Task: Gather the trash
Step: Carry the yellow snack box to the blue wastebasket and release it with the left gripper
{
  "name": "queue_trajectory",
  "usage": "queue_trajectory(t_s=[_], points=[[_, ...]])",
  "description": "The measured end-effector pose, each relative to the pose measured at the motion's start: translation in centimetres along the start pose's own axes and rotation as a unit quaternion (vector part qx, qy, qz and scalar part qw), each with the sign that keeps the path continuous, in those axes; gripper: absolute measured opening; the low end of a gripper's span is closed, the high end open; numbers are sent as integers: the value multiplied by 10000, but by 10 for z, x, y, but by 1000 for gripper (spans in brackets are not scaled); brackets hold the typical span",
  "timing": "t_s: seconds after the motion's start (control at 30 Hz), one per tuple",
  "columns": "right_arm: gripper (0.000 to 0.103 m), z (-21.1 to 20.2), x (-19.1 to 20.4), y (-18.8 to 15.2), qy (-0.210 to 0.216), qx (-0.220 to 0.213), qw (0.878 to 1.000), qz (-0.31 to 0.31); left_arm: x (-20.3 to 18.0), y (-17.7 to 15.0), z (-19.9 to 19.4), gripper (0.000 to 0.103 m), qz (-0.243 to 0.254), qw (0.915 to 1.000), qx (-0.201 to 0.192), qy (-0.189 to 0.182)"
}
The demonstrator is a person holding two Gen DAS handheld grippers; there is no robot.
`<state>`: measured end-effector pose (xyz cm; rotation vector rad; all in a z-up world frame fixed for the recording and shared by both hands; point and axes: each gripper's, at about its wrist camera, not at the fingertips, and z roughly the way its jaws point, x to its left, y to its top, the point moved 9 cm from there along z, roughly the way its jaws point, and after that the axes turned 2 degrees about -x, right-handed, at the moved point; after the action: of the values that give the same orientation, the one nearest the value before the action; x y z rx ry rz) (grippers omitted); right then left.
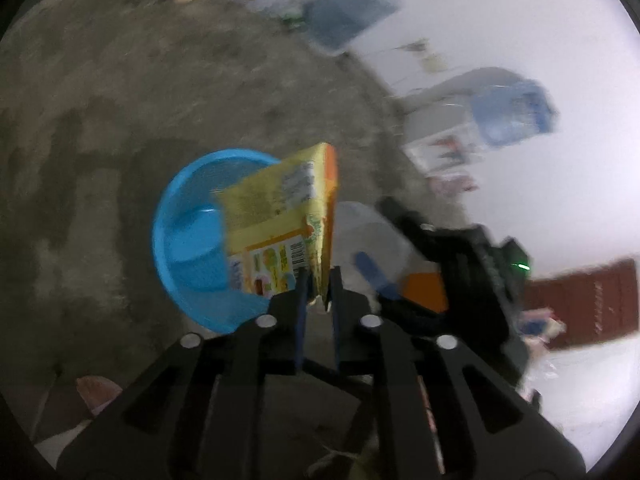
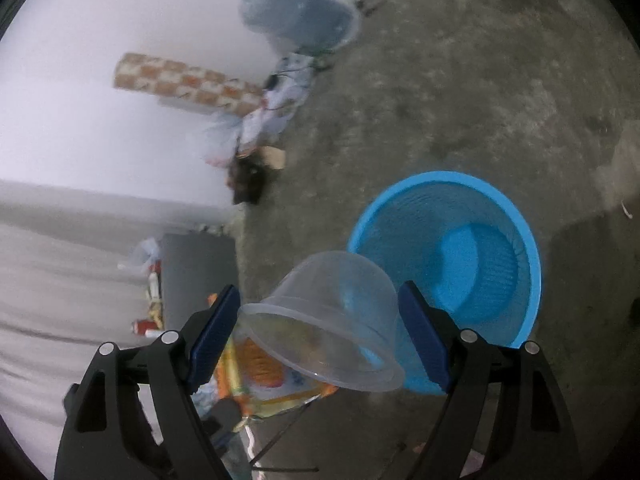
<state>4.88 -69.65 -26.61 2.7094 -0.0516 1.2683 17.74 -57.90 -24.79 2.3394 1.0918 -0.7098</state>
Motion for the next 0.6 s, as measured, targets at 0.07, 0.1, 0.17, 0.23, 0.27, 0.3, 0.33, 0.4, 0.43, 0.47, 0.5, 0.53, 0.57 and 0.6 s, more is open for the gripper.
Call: queue_trajectory(t_s=[0.07, 0.1, 0.17, 0.23, 0.27, 0.3, 0.33, 0.4, 0.43, 0.47, 0.5, 0.53, 0.57, 0.6], points=[[83, 18, -19, 4, -285, 103, 9995, 77, 16, -2, 21, 40, -190, 9997, 89, 158], [85, 25, -27, 7, -378, 98, 9992, 99, 24, -4, 25, 47, -244, 9994, 132, 230], [88, 34, -41, 9, -568, 162, 9983, -4, 28, -6, 29, 48, -209, 9992, 180, 300], [88, 34, -48, 10, -669, 150, 9976, -97, 26, -5, 22, 58, -77, 9995, 100, 298], [88, 33, -51, 12, -757, 108, 9970, -122, 24, -4, 14, 58, -1, 9995, 1, 320], [88, 30, -53, 13, -789, 54, 9968, -113, 24, -4, 10, 59, 48, 9994, -63, 326], [88, 24, -52, 14, -754, -41, 9971, -88, 18, -3, -1, 59, 97, 9993, -139, 331], [88, 11, -44, 15, -686, -179, 9974, -106, 6, 0, -24, 59, 170, 9990, -344, 213], [88, 3, -35, 15, -652, -260, 9974, -181, -1, -2, -40, 62, 226, 9986, -454, 153], [88, -5, -25, 14, -611, -344, 9970, -318, -8, -2, -54, 64, 307, 9977, -587, 123], [88, -14, -15, 12, -589, -403, 9964, -447, -17, -4, -76, 66, 458, 9956, -812, 107], [88, -23, -1, 10, -559, -486, 9951, -647, -24, -6, -95, 68, 615, 9929, -1015, 114], [88, -31, 14, 7, -508, -564, 9934, -858, -31, -10, -118, 69, 770, 9896, -1213, 125], [88, -38, 26, 5, -474, -618, 9918, -1014, -38, -13, -133, 71, 861, 9870, -1349, 123]])
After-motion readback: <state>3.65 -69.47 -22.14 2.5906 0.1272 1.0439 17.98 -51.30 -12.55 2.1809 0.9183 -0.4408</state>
